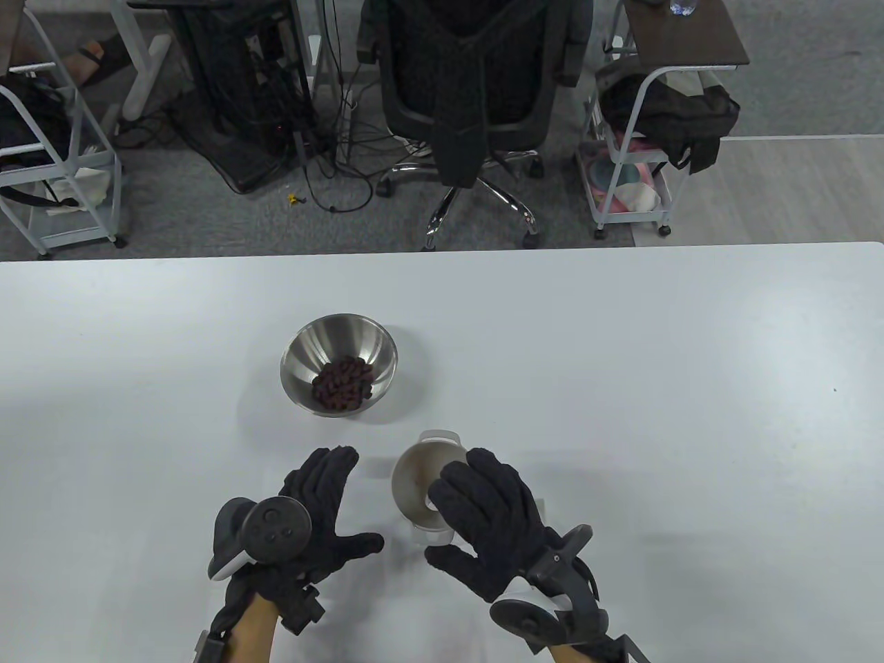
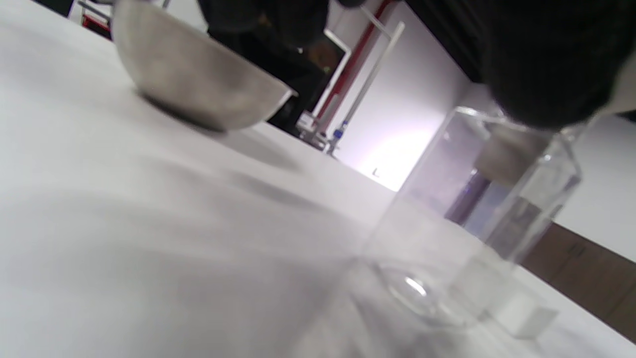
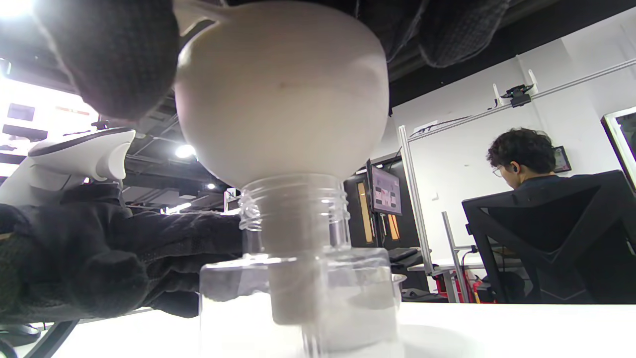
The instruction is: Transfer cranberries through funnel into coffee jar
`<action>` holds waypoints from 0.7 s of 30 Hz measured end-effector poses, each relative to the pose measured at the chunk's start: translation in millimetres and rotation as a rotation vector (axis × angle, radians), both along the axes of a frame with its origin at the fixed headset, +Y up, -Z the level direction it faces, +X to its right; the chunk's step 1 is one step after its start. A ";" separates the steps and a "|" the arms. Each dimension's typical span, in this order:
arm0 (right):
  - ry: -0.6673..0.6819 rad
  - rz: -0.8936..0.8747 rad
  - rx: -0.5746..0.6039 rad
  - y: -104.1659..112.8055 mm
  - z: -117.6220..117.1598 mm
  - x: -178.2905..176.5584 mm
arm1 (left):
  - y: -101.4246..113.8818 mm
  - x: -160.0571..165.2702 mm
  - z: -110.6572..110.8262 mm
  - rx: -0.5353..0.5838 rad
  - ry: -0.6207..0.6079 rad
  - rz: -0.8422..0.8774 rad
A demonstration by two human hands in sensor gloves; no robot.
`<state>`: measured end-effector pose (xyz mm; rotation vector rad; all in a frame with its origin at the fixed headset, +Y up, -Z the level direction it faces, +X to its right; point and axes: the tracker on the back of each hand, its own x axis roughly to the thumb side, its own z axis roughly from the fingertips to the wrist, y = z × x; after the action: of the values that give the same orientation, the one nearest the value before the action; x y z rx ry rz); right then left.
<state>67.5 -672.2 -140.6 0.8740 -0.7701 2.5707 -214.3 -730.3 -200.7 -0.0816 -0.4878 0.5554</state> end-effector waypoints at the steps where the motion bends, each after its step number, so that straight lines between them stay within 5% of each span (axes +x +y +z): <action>1: -0.006 -0.001 -0.002 -0.3 -0.5 2.1 | -0.2 -0.2 -0.2 -0.001 0.002 0.000; 10: -0.064 0.011 -0.057 -4.8 -10.1 27.3 | 0.0 -4.1 -2.2 0.003 0.021 0.016; 21: -0.202 0.094 -0.218 -27.0 -48.1 69.1 | 1.3 -15.4 -4.3 0.053 0.088 0.064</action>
<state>136.6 -699.2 -188.7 0.6048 -0.4964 2.7913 -229.7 -729.1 -205.0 0.0088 -0.4203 0.6059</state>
